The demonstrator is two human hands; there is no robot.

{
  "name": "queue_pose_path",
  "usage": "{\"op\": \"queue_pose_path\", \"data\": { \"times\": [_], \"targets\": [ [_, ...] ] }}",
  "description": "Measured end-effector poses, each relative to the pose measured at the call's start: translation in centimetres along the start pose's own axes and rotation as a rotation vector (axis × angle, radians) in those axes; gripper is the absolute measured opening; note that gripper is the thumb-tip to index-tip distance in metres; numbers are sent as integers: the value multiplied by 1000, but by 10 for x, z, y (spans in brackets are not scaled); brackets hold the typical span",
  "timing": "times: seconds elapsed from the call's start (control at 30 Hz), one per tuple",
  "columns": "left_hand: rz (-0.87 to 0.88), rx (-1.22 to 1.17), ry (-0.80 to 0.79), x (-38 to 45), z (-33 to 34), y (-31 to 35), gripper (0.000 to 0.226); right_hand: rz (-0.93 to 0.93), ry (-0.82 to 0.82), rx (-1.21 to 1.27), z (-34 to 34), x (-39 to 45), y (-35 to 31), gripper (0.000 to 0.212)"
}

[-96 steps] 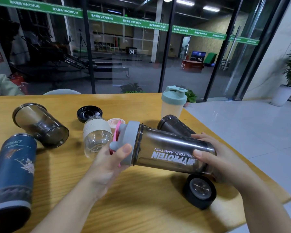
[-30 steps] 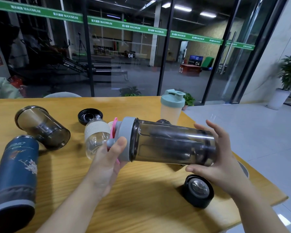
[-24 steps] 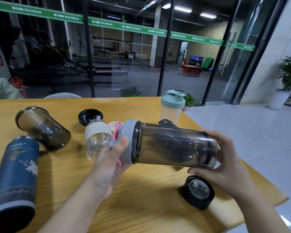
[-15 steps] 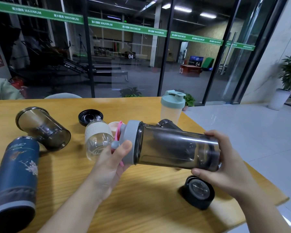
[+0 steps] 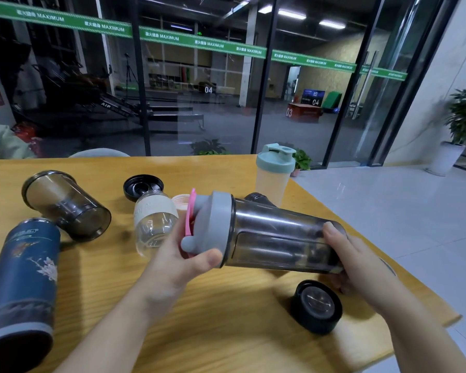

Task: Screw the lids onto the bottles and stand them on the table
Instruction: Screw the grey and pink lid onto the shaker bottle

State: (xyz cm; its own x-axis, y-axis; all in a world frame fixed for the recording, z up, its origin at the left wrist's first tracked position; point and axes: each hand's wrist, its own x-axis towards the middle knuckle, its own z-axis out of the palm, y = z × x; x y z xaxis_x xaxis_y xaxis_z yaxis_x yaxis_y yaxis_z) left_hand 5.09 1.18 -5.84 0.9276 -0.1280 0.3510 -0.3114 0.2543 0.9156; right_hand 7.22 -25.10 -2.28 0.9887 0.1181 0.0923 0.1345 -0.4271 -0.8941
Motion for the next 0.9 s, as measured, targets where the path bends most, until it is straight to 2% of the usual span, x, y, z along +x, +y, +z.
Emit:
{"op": "queue_pose_path", "data": {
  "times": [0.13, 0.23, 0.27, 0.33, 0.4, 0.47, 0.63, 0.73, 0.77, 0.87, 0.9],
  "targets": [
    [-7, -61, 31, 1, 1, 0, 89, -125, 17, 59, 4, -5, 1, 73],
    [-35, -159, 93, 1, 3, 0, 105, -303, 58, 56, 6, -6, 6, 65],
    [-45, -193, 115, 2, 3, 0, 104, -366, 69, 45, 7, -7, 7, 68],
    [-64, -237, 144, 2, 4, -1, 87, -486, 83, 26, 10, -8, 8, 76],
    [-91, -246, 143, 2, 6, -1, 73, -582, 109, 37, 13, -10, 9, 72],
    [-119, -228, 141, 2, 6, -3, 70, -627, 139, 30, 14, -10, 8, 66],
    [-139, -184, 151, 3, 7, -5, 88, -546, 188, 57, 16, -7, 7, 46],
    [-97, -172, 129, 3, 7, -5, 80, -382, 159, 184, 19, -7, 3, 40],
    [-80, -161, 133, 3, 6, -5, 81, -319, 145, 220, 21, -8, 0, 41],
    [-21, -89, 138, 4, 3, -5, 95, -176, 91, 255, 22, -9, -7, 71],
    [-1, -62, 124, 4, 1, -5, 97, -133, 87, 270, 22, -9, -11, 68]
  ]
}}
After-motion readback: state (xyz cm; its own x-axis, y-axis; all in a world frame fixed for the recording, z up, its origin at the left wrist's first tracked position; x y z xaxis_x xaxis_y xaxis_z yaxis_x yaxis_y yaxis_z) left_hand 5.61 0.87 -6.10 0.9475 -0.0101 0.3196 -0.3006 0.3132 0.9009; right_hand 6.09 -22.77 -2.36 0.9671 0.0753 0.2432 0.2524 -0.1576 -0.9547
